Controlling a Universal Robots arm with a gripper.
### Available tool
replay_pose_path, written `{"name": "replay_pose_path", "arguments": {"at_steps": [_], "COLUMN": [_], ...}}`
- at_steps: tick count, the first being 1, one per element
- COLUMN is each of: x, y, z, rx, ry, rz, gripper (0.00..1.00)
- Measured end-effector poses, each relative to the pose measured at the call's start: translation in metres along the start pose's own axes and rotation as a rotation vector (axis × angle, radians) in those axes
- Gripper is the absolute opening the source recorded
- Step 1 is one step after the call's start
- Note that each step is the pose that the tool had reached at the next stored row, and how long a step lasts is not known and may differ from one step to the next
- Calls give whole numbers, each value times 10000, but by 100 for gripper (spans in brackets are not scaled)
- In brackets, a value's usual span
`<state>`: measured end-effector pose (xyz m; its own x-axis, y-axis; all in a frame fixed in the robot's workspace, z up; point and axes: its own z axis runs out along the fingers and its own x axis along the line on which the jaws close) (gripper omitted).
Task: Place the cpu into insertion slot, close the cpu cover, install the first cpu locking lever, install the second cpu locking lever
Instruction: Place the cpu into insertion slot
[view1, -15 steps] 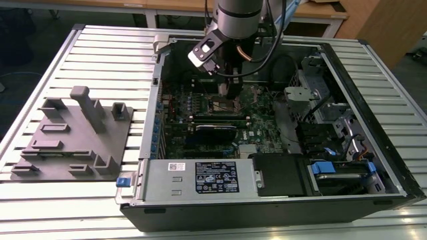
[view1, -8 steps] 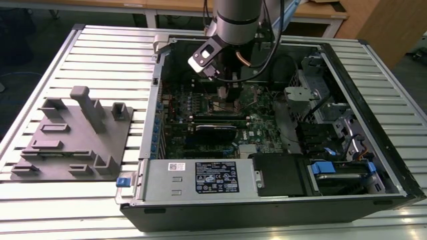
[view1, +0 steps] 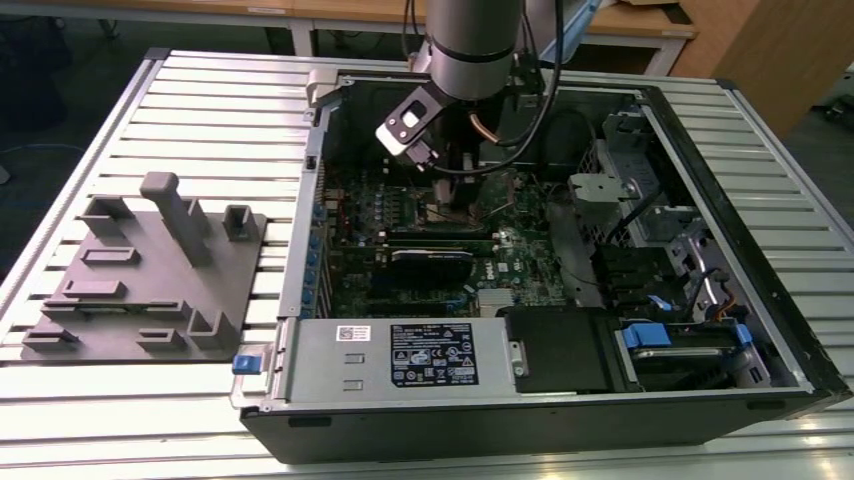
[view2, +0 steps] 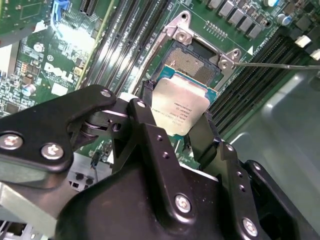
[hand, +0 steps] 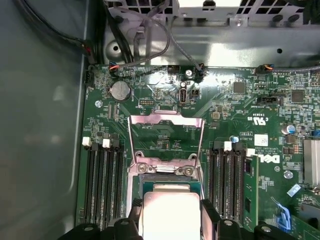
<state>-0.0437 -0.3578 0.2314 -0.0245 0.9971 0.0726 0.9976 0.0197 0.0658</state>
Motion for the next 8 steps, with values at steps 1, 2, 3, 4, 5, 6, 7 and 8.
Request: {"name": "replay_pose_path", "arguments": {"at_steps": [1, 2, 3, 4, 5, 6, 7, 8], "x": [-1, -2, -2, -3, -4, -4, -4, -4], "y": [-1, -3, -4, -7, -13, -24, -32, -37], "z": [12, 23, 33, 43, 51, 58, 65, 71], "rx": [0, 0, -1, -1, -2, -3, -4, -4], "ry": [-1, -2, -2, -3, -3, -3, -3, -4], "rz": [3, 6, 11, 18, 25, 31, 38, 47], "gripper": [54, 54, 54, 54, 54, 54, 54, 54]}}
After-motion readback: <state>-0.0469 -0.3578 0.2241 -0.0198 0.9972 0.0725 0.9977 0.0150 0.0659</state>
